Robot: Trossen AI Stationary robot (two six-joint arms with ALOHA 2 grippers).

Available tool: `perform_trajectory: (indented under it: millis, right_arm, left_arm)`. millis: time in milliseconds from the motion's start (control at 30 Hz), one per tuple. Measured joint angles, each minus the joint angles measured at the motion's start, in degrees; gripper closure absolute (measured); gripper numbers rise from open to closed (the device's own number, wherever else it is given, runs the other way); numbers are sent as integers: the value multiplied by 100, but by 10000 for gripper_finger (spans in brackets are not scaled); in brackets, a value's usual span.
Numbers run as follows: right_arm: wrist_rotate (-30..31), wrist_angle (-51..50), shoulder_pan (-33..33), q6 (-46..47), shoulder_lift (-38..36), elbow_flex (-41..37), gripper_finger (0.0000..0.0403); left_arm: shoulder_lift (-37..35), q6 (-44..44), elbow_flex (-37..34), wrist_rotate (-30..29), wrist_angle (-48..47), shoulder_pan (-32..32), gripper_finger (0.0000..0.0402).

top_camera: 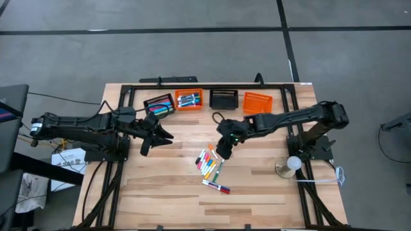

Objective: Pick & Place Markers
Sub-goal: Put the top orange mini highlighter into the right black bin

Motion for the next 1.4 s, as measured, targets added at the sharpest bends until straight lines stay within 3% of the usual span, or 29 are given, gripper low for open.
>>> perform_trajectory:
  millis: [133,333,833,1333,1400]
  right_arm:
    - [-382,-1,9,173,447,135,211]
    - [-386,36,17,178,1021,373,194]
    - [-333,121,-176,507,1571,450,232]
    - [-331,-2,-196,267,1929,630,237]
    - [-329,-396,-217,144,1968,694,238]
  left_arm:
    - [0,79,0,1,-6,0,271]
    - [0,153,0,2,-13,2,271]
    - [0,155,4,4,-118,0,271]
    - [2,306,5,8,-163,0,271]
    - [0,306,4,9,-162,0,271]
